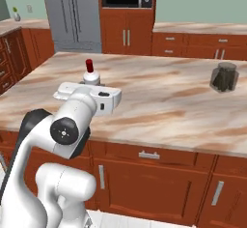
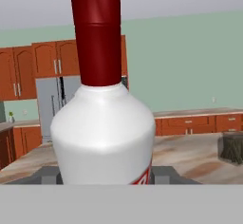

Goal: Open the cabinet directly in front. Then move the liquor and the mug to the dining counter with the jar on it.

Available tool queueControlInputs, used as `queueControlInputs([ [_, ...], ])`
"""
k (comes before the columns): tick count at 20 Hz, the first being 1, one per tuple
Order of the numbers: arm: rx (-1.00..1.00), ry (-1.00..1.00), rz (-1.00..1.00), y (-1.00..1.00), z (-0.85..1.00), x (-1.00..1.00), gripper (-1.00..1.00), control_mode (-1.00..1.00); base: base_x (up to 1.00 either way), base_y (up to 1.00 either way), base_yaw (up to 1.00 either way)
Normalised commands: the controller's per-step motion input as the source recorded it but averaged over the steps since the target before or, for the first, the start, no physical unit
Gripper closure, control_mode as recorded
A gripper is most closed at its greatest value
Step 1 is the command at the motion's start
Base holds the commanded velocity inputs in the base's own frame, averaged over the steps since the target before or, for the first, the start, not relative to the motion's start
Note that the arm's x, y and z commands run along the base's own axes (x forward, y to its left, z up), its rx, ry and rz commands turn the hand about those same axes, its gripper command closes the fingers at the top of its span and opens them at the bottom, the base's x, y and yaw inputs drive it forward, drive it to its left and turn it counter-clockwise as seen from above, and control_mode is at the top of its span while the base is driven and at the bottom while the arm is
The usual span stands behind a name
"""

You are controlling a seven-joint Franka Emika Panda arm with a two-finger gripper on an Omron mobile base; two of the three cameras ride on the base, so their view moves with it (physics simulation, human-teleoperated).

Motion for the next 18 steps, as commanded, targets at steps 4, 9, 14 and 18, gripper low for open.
queueControlInputs([
  [4,0.00,0.00,0.00,0.00,0.00,0.00,1.00,1.00,0.00,-1.00,0.15],
  [9,0.00,0.00,0.00,0.00,0.00,0.00,1.00,1.00,0.00,-1.00,0.12],
  [14,0.00,0.12,-0.14,-0.76,-0.17,0.05,1.00,-1.00,0.00,0.00,0.00],
  [18,0.00,0.08,-0.45,-0.01,-0.01,0.03,1.00,-1.00,0.00,0.00,0.00],
])
